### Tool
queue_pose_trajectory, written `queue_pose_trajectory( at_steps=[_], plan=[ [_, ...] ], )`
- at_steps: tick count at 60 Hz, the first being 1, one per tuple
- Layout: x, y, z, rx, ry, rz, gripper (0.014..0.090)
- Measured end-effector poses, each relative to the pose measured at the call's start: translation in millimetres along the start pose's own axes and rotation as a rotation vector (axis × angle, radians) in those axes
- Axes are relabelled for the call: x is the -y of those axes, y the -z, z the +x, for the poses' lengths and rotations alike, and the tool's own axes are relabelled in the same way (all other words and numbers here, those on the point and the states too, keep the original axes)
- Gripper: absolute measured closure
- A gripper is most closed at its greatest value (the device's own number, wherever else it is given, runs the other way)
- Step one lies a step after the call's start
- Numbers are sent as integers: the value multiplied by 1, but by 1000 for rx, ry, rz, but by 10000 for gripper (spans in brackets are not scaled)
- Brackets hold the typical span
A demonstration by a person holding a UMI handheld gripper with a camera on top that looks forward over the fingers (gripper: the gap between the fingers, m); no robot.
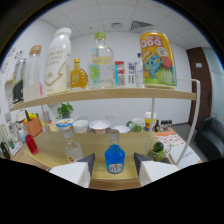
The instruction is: Make me a cup of Mount Fuji.
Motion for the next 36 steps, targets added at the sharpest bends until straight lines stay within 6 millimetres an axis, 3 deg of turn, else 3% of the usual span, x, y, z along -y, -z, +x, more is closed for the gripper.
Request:
queue_pose_trajectory(
  at_steps=[7,13,28,36],
  plan=[
    [-7,-24,6,1,-20,-37,508],
    [-6,-29,1,22,-1,-30,670],
    [-2,-23,-2,43,25,-22,686],
    [20,6,-8,57,9,30,685]
  ],
)
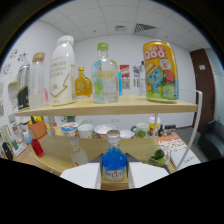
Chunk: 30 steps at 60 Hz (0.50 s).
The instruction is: Make me a cup of Mount Fuji.
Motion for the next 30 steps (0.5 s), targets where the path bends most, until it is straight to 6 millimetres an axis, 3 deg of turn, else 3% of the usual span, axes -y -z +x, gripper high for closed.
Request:
queue_pose_trajectory(
  at_steps=[5,9,21,30],
  plan=[
    [5,23,-5,8,-5,27,686],
    [-6,41,-8,11,-14,20,686],
    [-93,75,-23,-1,-34,-98,687],
    [-142,78,-20,-60,29,-175,687]
  ],
)
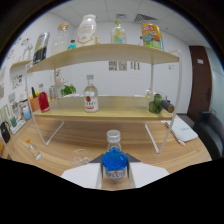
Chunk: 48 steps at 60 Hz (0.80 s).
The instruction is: Make me a cup of Mount Fuji.
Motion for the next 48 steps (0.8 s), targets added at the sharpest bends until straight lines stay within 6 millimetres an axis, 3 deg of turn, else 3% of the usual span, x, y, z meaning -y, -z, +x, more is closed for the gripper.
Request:
queue_pose_trajectory(
  at_steps=[6,20,34,48],
  plan=[
    [-7,-10,11,-71,194,-21,689],
    [14,-28,21,-177,788,-35,689],
    [30,-39,7,-205,1364,-38,686],
    [28,-46,-5,-203,1811,-50,690]
  ],
)
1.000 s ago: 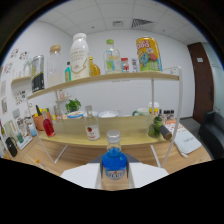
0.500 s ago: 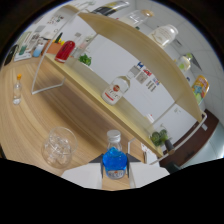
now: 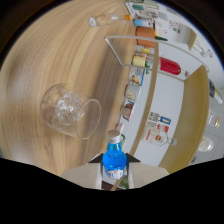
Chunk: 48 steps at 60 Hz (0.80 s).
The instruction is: Make me a cup of Mount Fuji.
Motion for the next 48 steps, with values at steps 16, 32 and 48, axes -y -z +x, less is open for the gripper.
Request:
queue_pose_trajectory(
  at_steps=[16,32,48],
  plan=[
    [2,0,0,3,9,0,689],
    [-8,45,77,-83,-712,140,687],
    [-81,75,96,-65,-1482,258,688]
  ],
)
